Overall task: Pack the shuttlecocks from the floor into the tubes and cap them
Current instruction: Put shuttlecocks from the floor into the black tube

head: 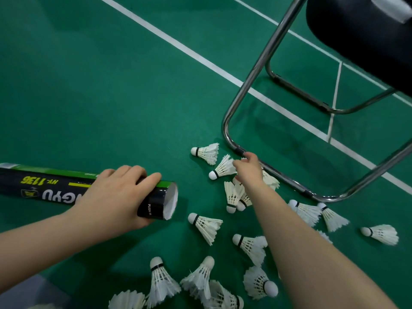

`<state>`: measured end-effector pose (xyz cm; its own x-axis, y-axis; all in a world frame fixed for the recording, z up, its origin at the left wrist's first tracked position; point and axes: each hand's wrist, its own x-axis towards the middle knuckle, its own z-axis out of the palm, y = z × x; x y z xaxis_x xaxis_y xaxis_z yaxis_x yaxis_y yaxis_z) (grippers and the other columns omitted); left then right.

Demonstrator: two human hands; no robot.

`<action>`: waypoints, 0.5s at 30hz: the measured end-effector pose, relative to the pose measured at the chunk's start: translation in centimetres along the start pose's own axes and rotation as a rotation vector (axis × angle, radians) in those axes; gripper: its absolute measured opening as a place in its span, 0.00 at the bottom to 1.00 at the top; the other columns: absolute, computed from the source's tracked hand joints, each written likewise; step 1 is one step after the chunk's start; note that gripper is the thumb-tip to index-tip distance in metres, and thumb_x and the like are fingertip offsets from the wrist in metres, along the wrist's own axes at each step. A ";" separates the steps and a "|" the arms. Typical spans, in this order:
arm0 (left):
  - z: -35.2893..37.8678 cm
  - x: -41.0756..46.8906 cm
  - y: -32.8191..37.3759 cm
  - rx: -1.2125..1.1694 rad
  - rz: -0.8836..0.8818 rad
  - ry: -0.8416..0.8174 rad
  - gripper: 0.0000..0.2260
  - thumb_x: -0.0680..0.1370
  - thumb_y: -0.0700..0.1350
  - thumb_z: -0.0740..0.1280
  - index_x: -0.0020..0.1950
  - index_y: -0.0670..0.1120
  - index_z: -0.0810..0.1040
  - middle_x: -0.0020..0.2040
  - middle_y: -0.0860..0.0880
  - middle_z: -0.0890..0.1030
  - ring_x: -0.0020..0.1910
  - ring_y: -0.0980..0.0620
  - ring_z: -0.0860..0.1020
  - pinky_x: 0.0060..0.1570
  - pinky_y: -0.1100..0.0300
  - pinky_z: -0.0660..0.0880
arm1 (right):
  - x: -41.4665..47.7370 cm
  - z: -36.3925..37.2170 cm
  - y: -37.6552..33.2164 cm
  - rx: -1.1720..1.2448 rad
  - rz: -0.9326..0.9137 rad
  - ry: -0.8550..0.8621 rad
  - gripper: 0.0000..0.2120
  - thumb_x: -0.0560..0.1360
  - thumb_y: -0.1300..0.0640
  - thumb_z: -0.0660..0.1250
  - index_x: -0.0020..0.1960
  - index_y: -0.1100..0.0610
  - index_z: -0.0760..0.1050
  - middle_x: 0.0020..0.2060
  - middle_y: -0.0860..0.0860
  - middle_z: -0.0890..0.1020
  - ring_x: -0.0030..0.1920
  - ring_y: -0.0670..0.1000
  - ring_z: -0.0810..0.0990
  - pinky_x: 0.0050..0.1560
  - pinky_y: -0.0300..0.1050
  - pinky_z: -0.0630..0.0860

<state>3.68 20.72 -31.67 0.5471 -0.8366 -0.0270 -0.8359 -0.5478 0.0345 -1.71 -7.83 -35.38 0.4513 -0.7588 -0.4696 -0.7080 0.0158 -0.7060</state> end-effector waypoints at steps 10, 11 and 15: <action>0.4 1.0 -0.3 -0.026 -0.007 0.026 0.31 0.56 0.60 0.67 0.56 0.48 0.69 0.42 0.46 0.78 0.38 0.43 0.78 0.37 0.51 0.75 | 2.7 2.8 0.1 -0.510 -0.029 -0.101 0.14 0.75 0.56 0.62 0.61 0.54 0.71 0.45 0.51 0.76 0.42 0.51 0.74 0.35 0.43 0.66; 0.4 1.0 -0.3 -0.023 -0.007 0.028 0.31 0.57 0.60 0.66 0.56 0.48 0.69 0.42 0.46 0.78 0.38 0.43 0.78 0.37 0.50 0.75 | 2.7 2.9 0.2 -0.491 -0.038 -0.095 0.10 0.75 0.56 0.62 0.56 0.54 0.73 0.43 0.50 0.76 0.41 0.51 0.74 0.35 0.43 0.65; 0.3 1.2 -0.3 -0.019 -0.007 0.042 0.29 0.60 0.62 0.59 0.56 0.49 0.69 0.42 0.46 0.78 0.39 0.42 0.78 0.37 0.50 0.75 | 2.1 2.5 1.3 -0.254 -0.057 -0.087 0.06 0.77 0.52 0.60 0.49 0.54 0.72 0.40 0.50 0.75 0.41 0.51 0.73 0.38 0.43 0.66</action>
<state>4.58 19.92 -32.04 0.5549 -0.8318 0.0143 -0.8311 -0.5536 0.0533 -0.36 -7.73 -38.63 0.5313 -0.6949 -0.4846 -0.7888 -0.1971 -0.5822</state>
